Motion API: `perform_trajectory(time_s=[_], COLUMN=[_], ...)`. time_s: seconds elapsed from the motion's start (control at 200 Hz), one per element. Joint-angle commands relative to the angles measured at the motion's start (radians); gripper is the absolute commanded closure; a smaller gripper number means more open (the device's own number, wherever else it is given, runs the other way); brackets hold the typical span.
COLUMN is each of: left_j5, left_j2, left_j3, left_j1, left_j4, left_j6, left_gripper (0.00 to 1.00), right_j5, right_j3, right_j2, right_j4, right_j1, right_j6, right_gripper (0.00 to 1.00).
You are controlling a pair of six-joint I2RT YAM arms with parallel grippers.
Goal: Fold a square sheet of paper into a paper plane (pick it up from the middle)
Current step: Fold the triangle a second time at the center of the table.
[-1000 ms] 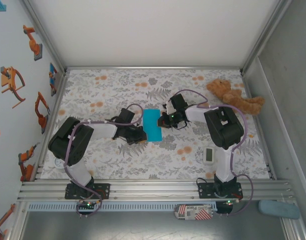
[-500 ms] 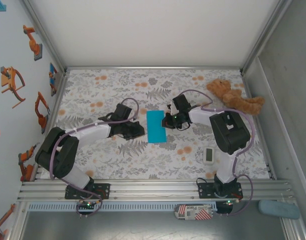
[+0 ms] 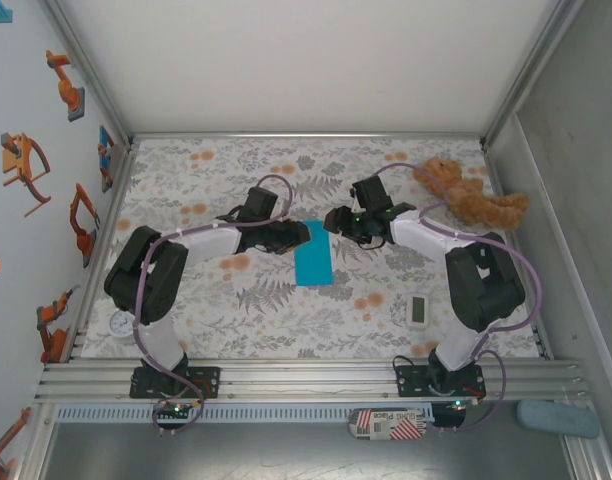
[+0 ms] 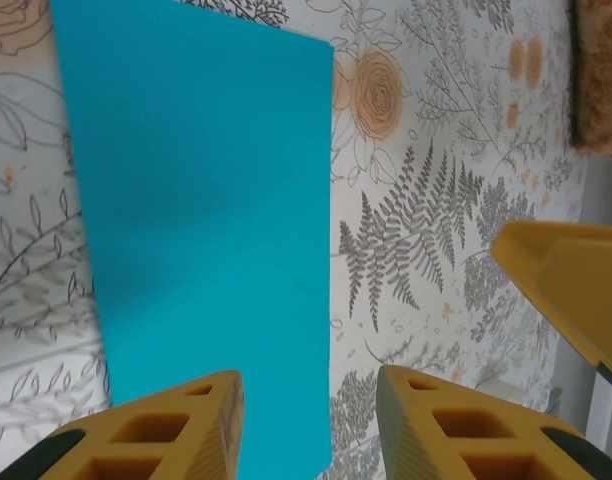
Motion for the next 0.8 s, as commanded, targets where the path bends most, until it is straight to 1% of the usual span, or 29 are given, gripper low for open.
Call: perform_trajectory(time_s=[0.0,0.15,0.346,0.471,0.581,0.636,0.681,0.796], left_j5=[0.063,0.112,0.114,0.080,0.049,0.041,0.037,0.029], left_j2=[0.048,0.120,0.163,0.175,0.187,0.197,0.208,0.212], left_j3=[0.035,0.066,0.075,0.081,0.096,0.106,0.122,0.151], left_j1=[0.026,0.054,0.076,0.091,0.120,0.136,0.146,0.155], left_j4=[0.043,0.069,0.046,-0.011,-0.050,-0.055,-0.069,-0.096], left_j6=[-0.024,-0.037,-0.031,-0.002,0.018,0.025,0.036,0.057], left_gripper=[0.59,0.60,0.60,0.60,0.60,0.60,0.63,0.64], right_j5=[0.073,0.065,0.073,0.074,0.076,0.066,0.050,0.002], right_j3=[-0.007,-0.030,-0.060,-0.074,-0.100,-0.112,-0.120,-0.172], right_j2=[-0.005,0.004,-0.001,-0.010,-0.025,-0.032,-0.037,-0.066], right_j4=[-0.019,0.010,0.029,0.016,0.021,0.029,0.034,0.087], right_j1=[0.005,0.005,0.005,0.005,0.005,0.005,0.005,0.005], right_j6=[0.036,0.072,0.107,0.105,0.113,0.116,0.116,0.138], right_gripper=[0.45,0.45,0.45,0.46,0.46,0.48,0.50,0.56])
